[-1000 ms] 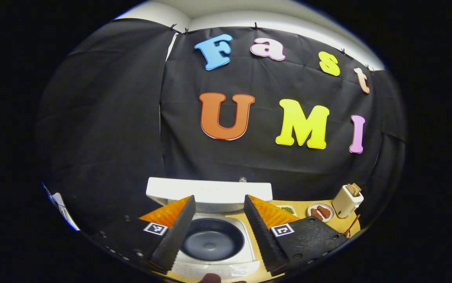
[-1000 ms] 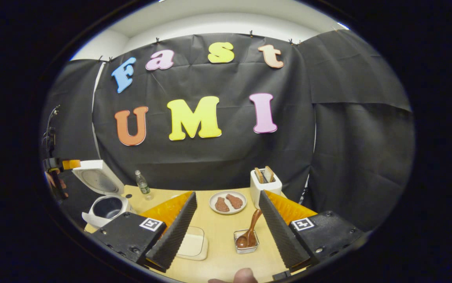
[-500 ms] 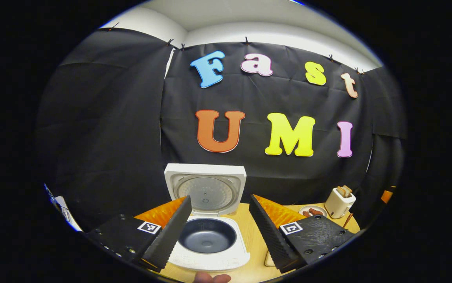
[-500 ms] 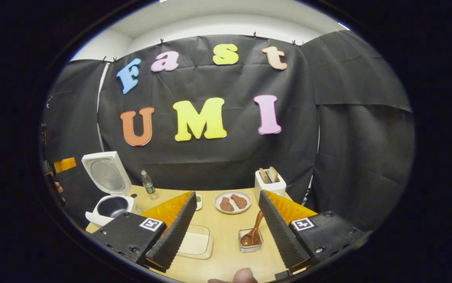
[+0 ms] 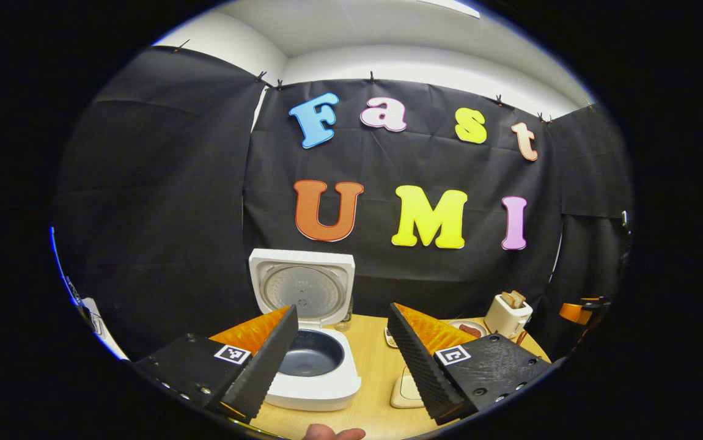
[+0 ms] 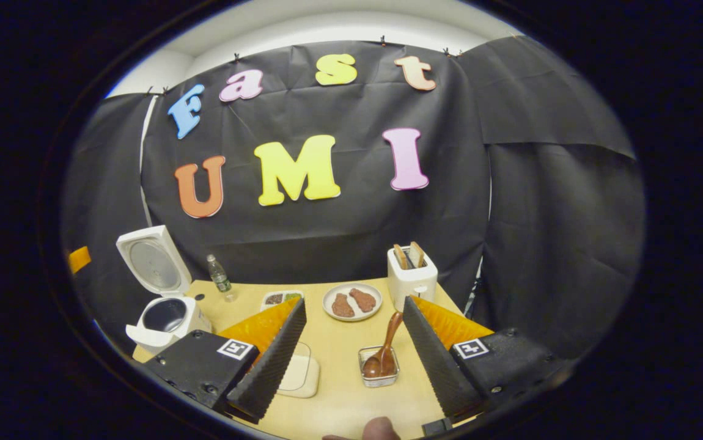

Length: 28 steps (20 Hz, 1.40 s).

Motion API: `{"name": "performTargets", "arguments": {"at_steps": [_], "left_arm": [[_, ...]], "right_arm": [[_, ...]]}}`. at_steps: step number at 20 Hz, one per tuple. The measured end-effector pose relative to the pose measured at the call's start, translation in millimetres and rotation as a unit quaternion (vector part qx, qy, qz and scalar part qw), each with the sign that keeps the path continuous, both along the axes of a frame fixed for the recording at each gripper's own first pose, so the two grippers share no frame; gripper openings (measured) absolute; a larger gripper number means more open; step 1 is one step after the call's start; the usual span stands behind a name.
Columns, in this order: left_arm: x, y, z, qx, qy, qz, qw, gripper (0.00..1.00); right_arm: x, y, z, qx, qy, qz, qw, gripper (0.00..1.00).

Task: Close the left gripper, press the button to open the rice cooker; take a wooden spoon from the chopstick holder with the right hand, scoop a spoonful of rice and pour it into the rice cooker, then put the wooden spoon back into the chopstick holder.

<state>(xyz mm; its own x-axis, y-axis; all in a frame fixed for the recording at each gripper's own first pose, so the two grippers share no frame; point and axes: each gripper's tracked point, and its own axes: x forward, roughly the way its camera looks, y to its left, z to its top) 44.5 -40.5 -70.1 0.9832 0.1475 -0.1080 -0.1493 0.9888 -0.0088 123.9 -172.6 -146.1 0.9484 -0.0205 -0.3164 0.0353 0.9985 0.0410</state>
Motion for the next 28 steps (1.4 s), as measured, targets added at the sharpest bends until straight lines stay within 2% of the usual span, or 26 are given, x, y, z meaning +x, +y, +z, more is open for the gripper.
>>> {"name": "performTargets", "arguments": {"at_steps": [4, 8, 13, 14, 15, 17, 18, 19, 20, 21, 22, 25, 26, 27, 28], "left_arm": [[-3, -15, -4, -0.006, 0.011, -0.001, 1.0, 0.94], [2, -26, -12, -0.012, 0.022, 0.002, 1.0, 0.94], [2, -38, -31, -0.015, 0.046, 0.007, 0.999, 0.94], [2, -42, -36, -0.021, 0.053, 0.007, 0.998, 0.94], [1, -44, -43, -0.026, 0.063, 0.008, 0.998, 0.94], [-1, -49, -56, -0.029, 0.085, 0.008, 0.996, 0.94], [-2, -51, -59, -0.025, 0.091, 0.006, 0.995, 0.94], [-1, -52, -60, -0.02, 0.096, 0.005, 0.995, 0.94], [1, -54, -60, -0.017, 0.098, 0.004, 0.995, 0.94], [4, -54, -59, -0.014, 0.099, 0.004, 0.995, 0.95], [4, -54, -57, -0.012, 0.099, 0.003, 0.995, 0.95], [8, -51, -56, -0.009, 0.099, 0.006, 0.995, 0.94], [7, -51, -58, -0.011, 0.1, 0.006, 0.995, 0.94], [8, -51, -59, -0.014, 0.103, 0.006, 0.995, 0.94], [7, -51, -60, -0.015, 0.105, 0.005, 0.994, 0.94]], "right_arm": [[25, -32, -37, -0.005, 0.042, 0.009, 0.999, 1.0], [54, -49, -94, 0.027, 0.107, 0.027, 0.994, 1.0], [95, -65, -162, 0.092, 0.169, 0.028, 0.981, 1.0], [102, -68, -175, 0.104, 0.18, 0.025, 0.978, 0.94], [110, -68, -185, 0.12, 0.191, 0.029, 0.974, 0.99], [121, -61, -204, 0.151, 0.213, 0.04, 0.965, 0.96], [128, -62, -213, 0.156, 0.22, 0.04, 0.962, 0.9], [134, -63, -218, 0.162, 0.222, 0.038, 0.961, 0.94], [139, -63, -222, 0.172, 0.224, 0.037, 0.959, 0.92], [144, -64, -226, 0.182, 0.227, 0.035, 0.956, 0.84], [147, -65, -230, 0.191, 0.232, 0.032, 0.953, 0.83], [155, -59, -238, 0.229, 0.245, 0.038, 0.941, 0.72], [158, -57, -241, 0.241, 0.25, 0.041, 0.937, 0.61], [159, -56, -245, 0.249, 0.258, 0.04, 0.933, 0.65], [161, -55, -247, 0.259, 0.262, 0.04, 0.929, 0.53]]}}
